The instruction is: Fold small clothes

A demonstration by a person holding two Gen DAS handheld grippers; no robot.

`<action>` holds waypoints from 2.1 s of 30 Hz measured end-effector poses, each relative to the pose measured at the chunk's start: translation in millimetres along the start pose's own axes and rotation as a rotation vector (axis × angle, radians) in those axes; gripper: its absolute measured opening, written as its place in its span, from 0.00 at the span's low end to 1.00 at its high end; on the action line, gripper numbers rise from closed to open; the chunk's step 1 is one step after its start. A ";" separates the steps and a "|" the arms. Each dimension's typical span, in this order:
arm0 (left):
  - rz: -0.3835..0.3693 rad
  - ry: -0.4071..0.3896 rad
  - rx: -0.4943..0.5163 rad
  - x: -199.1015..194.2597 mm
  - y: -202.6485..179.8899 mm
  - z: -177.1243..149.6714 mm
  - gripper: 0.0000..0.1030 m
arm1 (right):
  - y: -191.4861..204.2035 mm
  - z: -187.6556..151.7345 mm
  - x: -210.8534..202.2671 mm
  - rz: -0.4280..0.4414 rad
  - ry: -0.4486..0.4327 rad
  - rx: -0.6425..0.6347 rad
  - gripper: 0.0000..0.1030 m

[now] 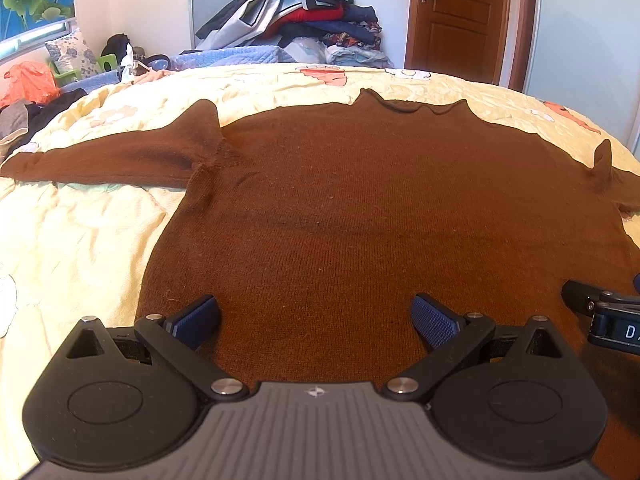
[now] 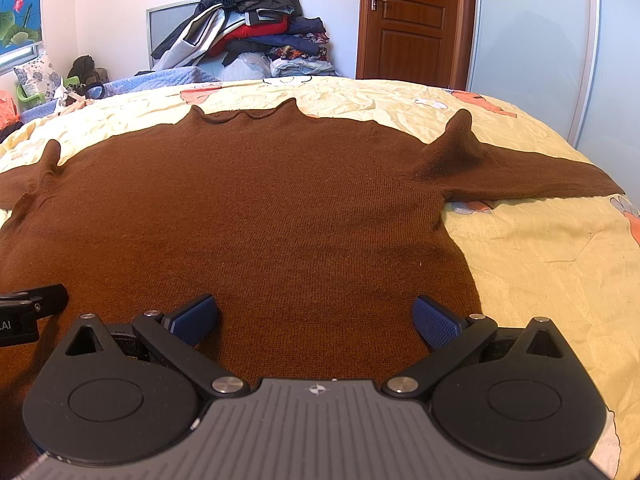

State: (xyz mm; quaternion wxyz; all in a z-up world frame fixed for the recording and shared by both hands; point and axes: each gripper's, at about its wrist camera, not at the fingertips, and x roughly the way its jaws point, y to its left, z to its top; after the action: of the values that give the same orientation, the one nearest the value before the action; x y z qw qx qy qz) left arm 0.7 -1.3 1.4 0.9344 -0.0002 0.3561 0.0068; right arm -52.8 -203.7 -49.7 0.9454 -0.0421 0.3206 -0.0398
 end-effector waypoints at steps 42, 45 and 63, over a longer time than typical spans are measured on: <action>-0.001 -0.002 0.000 0.0 0.8 -0.8 1.00 | -2.1 1.2 0.1 0.001 0.000 0.000 1.00; -0.001 -0.002 0.000 0.0 0.7 -0.9 1.00 | -2.2 1.3 0.1 0.001 0.000 0.000 1.00; -0.002 -0.002 0.000 -0.1 1.0 -1.1 1.00 | -64.2 23.6 -29.4 0.254 -0.258 0.139 1.00</action>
State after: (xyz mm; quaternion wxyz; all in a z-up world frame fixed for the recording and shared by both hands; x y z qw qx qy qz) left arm -0.1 -0.3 0.6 0.9349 -0.0007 0.3550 0.0061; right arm -64.7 -263.1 -6.6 0.9768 0.0594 0.1958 0.0633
